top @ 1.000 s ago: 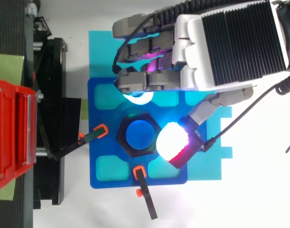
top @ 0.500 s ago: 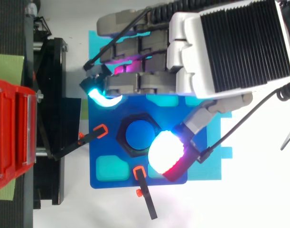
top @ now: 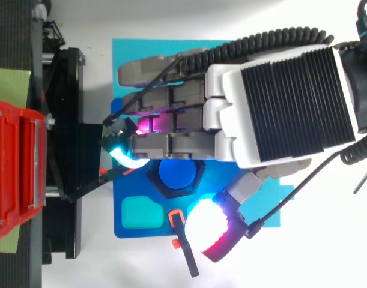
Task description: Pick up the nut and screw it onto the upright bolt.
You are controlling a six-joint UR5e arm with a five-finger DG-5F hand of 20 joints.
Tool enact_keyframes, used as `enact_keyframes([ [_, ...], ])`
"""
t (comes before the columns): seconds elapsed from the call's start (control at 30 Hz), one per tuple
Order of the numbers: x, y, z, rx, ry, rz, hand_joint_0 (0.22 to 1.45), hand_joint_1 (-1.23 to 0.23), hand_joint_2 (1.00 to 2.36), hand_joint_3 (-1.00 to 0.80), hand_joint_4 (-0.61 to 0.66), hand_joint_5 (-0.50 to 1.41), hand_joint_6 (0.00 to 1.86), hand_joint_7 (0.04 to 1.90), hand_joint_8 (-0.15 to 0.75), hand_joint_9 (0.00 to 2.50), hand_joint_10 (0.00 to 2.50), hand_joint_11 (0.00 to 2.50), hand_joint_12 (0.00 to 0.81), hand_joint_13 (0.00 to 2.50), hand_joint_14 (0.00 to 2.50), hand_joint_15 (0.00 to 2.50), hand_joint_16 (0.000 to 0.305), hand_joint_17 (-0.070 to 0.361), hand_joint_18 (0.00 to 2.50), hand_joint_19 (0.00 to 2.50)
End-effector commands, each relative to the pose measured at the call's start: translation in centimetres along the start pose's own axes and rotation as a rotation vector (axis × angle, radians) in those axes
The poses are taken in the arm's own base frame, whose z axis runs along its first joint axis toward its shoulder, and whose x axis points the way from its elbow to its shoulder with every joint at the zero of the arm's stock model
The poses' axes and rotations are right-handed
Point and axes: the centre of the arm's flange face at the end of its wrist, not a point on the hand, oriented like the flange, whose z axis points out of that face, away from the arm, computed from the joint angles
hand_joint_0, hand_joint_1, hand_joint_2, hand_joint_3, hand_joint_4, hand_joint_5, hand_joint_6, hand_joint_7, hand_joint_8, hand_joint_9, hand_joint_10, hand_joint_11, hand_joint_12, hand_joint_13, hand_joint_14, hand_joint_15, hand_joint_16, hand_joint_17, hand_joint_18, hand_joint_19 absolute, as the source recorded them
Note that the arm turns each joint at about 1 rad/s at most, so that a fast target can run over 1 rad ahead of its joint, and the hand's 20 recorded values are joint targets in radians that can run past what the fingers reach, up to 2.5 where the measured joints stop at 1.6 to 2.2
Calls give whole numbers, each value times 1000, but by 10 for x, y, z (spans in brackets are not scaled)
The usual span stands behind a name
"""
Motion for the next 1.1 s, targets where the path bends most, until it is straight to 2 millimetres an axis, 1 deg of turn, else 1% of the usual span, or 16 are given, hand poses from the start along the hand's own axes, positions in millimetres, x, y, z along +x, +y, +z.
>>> enact_keyframes([
  [0.0, 3, 1, -2, 0, 24, 7, 530, -167, 1000, -500, 241, -84, 504, 847, 235, 831, 0, 0, 246, 604, 0, 0, 25, 55, 272, 0],
  [0.2, 4, -4, -6, 7, 37, 10, 534, -171, 1000, -500, 262, -72, 504, 924, 243, 845, 0, 0, 243, 616, 0, 0, 23, 51, 274, 0],
  [0.47, 5, 0, -6, 6, 49, 13, 538, -176, 1000, -500, 269, -66, 504, 951, 249, 863, 0, 0, 239, 632, 0, 0, 22, 49, 288, 0],
  [0.57, 6, -3, -8, 7, 51, 14, 541, -179, 1000, -500, 267, -52, 505, 1050, 255, 880, 0, 0, 235, 650, 0, 0, 21, 47, 296, 0],
  [0.63, 5, -3, -8, 7, 51, 14, 543, -185, 1000, -500, 215, -38, 505, 1204, 256, 894, 0, 0, 231, 658, 0, 0, 20, 46, 309, 0],
  [0.7, 5, -4, -8, 9, 51, 14, 545, -187, 1000, -500, 196, -32, 505, 1272, 260, 902, 0, 0, 229, 663, 0, 0, 20, 45, 315, 0],
  [0.9, 5, -7, -10, 14, 53, 15, 548, -194, 1000, -500, 170, -19, 504, 1360, 268, 942, 0, 0, 223, 693, 0, 0, 19, 43, 339, 0],
  [1.07, 5, -12, -13, 14, 55, 12, 552, -202, 1000, -500, 185, -2, 503, 1407, 273, 998, 0, 0, 215, 726, 0, 0, 17, 39, 369, 0],
])
